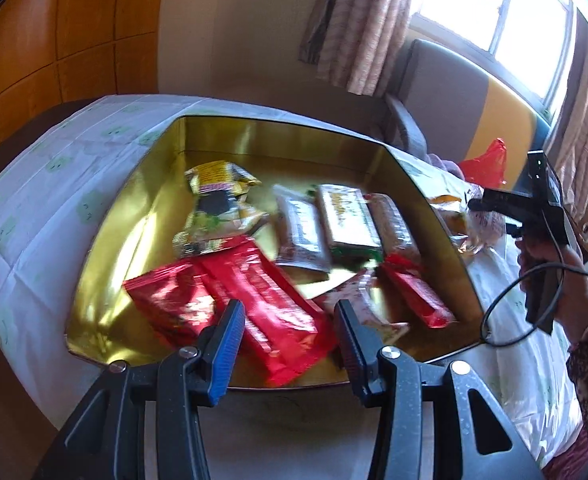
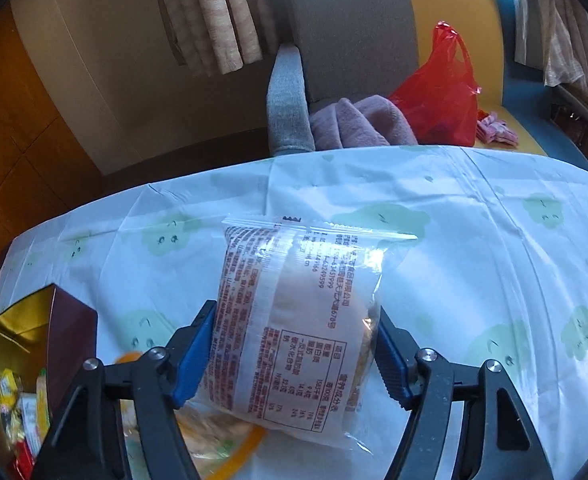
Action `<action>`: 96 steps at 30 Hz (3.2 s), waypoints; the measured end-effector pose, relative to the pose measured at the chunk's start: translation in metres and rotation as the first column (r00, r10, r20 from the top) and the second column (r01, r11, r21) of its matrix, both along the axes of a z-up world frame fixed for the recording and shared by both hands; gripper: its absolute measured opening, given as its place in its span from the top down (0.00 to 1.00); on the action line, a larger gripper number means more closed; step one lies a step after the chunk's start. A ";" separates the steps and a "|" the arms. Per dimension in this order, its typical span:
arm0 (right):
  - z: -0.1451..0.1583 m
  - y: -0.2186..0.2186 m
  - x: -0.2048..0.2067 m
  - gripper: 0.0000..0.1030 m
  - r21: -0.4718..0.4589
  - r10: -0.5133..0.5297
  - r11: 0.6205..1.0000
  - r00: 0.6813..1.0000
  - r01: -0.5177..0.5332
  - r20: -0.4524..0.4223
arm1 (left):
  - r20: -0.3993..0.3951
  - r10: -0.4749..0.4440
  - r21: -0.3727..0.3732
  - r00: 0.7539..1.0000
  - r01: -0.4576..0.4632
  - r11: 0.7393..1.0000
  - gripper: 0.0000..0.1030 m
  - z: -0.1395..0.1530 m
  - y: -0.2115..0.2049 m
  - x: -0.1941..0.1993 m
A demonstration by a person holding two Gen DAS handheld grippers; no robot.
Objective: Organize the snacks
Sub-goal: 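Grasp the clear bag of round cake with the right tool, then grasp the orange-topped seed bag with the left tool while the right tool holds the cake bag, then carry the orange-topped seed bag into the gold tin and open the left tool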
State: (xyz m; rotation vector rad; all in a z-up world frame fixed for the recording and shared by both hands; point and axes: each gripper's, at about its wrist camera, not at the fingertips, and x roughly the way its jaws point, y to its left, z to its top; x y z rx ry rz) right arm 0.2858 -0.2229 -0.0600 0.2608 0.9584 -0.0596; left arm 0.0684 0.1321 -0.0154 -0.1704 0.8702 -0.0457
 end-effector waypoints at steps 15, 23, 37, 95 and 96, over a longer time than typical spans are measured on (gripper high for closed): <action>0.005 -0.084 -0.152 0.30 -0.114 -0.015 0.993 0.994 0.028 0.110 | 0.051 -0.303 0.126 0.952 0.295 0.947 0.54 0.038 -0.132 0.017; 0.000 -0.109 -0.190 0.30 -0.091 -0.101 0.989 0.977 0.120 0.190 | -0.012 -0.459 0.224 0.888 0.450 0.864 0.48 0.037 -0.220 0.075; -0.016 -0.130 -0.187 0.27 0.041 -0.166 0.986 0.971 0.161 0.171 | -0.243 -0.438 0.191 0.865 0.485 0.853 0.46 -0.023 -0.256 0.197; -0.005 -0.127 -0.201 0.30 -0.013 -0.218 0.974 0.946 0.228 0.241 | 0.100 -0.371 0.228 0.923 0.341 0.912 0.66 -0.027 -0.243 0.063; -0.004 -0.127 -0.201 0.30 -0.017 -0.217 0.974 0.946 0.228 0.242 | 0.106 -0.371 0.227 0.923 0.341 0.912 0.66 -0.026 -0.242 0.061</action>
